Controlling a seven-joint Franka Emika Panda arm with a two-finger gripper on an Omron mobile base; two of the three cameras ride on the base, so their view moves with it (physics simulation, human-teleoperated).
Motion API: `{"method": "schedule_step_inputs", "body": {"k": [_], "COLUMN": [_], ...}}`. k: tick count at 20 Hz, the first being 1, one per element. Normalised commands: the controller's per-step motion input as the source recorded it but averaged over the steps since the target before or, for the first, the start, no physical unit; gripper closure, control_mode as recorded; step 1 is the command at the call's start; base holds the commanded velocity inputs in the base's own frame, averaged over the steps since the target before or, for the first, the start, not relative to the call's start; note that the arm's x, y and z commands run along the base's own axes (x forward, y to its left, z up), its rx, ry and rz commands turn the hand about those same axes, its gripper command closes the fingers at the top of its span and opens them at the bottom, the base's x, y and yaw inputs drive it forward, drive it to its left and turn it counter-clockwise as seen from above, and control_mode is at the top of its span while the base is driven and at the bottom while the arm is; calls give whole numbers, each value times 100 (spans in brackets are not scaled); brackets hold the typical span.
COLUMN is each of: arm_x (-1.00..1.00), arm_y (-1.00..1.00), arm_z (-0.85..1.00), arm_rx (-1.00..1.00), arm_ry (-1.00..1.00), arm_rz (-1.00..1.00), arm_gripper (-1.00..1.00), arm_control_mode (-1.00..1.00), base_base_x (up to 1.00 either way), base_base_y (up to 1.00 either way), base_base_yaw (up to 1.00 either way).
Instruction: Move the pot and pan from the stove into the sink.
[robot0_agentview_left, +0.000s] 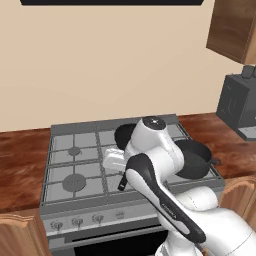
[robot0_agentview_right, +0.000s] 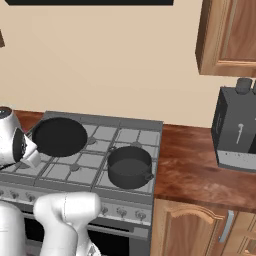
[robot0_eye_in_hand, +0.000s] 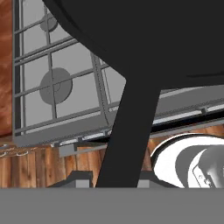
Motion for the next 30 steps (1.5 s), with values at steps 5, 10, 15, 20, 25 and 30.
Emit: {"method": "schedule_step_inputs", "body": {"k": [5,10,15,20,25,30], "arm_x": [-42,-46,-52,-45,-21,0], "arm_y": [-23,-26,-43,-44,-21,0], "arm_z": [66,56,12,2,0,0], "arm_rx": [1,-3,-8,0,1,0], "arm_ry": [0,-1,-3,-11,-11,0], "arm_rz": [0,4,19,25,13,0], "arm_gripper": [100,100,100,100,100,100], "arm_control_mode": [-100,-100,-100,-100,-100,100], "base_base_x": [0,0,0,0,0,-35], "base_base_y": [0,0,0,0,0,0], "base_base_yaw": [0,0,0,0,0,3]}}
